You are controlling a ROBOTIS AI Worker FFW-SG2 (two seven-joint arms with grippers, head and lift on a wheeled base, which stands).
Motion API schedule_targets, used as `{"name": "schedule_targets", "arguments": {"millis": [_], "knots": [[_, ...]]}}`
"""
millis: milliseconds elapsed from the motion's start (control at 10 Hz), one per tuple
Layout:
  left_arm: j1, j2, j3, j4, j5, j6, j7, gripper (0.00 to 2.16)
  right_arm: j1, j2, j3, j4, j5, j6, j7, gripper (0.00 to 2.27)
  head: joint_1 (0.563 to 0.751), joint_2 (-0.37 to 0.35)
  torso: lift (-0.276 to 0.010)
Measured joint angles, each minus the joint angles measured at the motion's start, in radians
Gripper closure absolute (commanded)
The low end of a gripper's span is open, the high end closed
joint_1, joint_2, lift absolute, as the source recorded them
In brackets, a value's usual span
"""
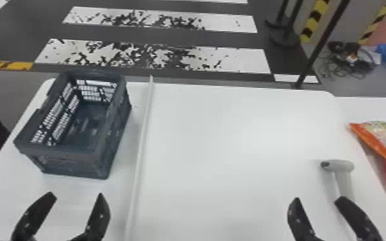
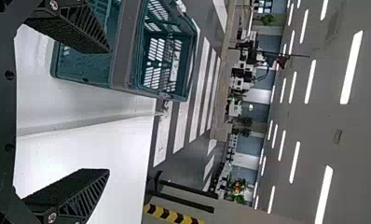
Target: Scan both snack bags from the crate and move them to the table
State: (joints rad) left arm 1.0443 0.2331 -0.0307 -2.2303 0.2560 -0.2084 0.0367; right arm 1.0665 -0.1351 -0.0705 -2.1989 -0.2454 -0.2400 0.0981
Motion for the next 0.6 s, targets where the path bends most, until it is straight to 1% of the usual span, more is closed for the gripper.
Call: {"name": "schedule_targets", "arguments": {"millis": [600], "knots": [[-0.001,-0.001,0.0,0.001,-0.001,-0.001,0.0,0.08,-0.002,-0.003,0.0,0.006,0.0,-0.005,0.003,0.08,0.695,-0.056,-0.087]]}}
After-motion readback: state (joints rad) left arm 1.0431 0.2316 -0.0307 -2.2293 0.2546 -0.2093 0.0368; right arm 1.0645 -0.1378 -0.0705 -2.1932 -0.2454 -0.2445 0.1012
